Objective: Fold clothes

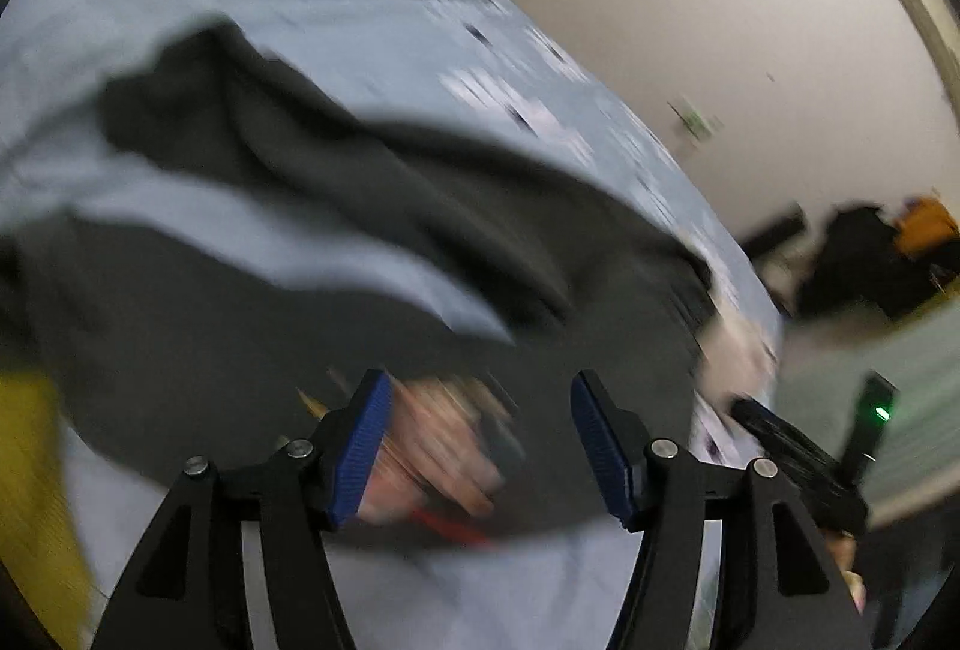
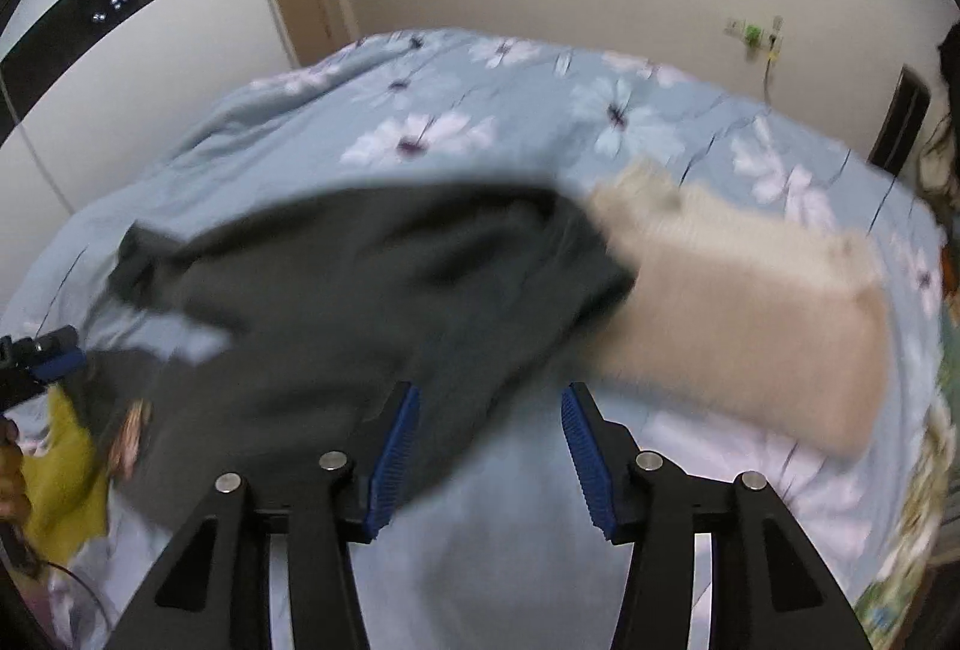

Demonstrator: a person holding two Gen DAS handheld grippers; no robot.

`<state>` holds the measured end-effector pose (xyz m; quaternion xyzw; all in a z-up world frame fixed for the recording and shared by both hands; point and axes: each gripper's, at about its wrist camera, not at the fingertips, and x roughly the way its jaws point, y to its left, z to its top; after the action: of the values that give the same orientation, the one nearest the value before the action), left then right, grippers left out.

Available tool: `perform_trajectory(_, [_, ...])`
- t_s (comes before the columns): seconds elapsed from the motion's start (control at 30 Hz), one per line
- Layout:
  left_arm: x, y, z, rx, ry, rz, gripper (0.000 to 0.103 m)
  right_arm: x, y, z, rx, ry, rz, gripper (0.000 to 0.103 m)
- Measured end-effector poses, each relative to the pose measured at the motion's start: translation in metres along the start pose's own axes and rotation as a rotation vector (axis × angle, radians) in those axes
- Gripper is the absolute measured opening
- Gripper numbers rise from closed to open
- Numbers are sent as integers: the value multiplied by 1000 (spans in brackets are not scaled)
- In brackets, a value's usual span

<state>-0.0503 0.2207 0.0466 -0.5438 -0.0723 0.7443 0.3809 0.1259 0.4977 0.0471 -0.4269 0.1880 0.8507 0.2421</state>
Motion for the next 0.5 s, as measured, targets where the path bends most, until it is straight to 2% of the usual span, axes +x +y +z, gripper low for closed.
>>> perform_trajectory(0.13, [21, -28, -50, 26, 81, -76, 64, -4, -2, -49, 45, 2, 34, 54])
perform_trajectory(0.23, [41, -42, -60, 27, 158, -93, 64, -6, -7, -73, 80, -7, 56, 54])
perform_trajectory(0.3, [51, -47, -58, -8, 155, -97, 65, -8, -8, -86, 109, -24, 85, 56])
perform_trajectory(0.5, [80, -64, -47, -62, 120, -32, 66, 1, -11, -107, 135, -9, 135, 59])
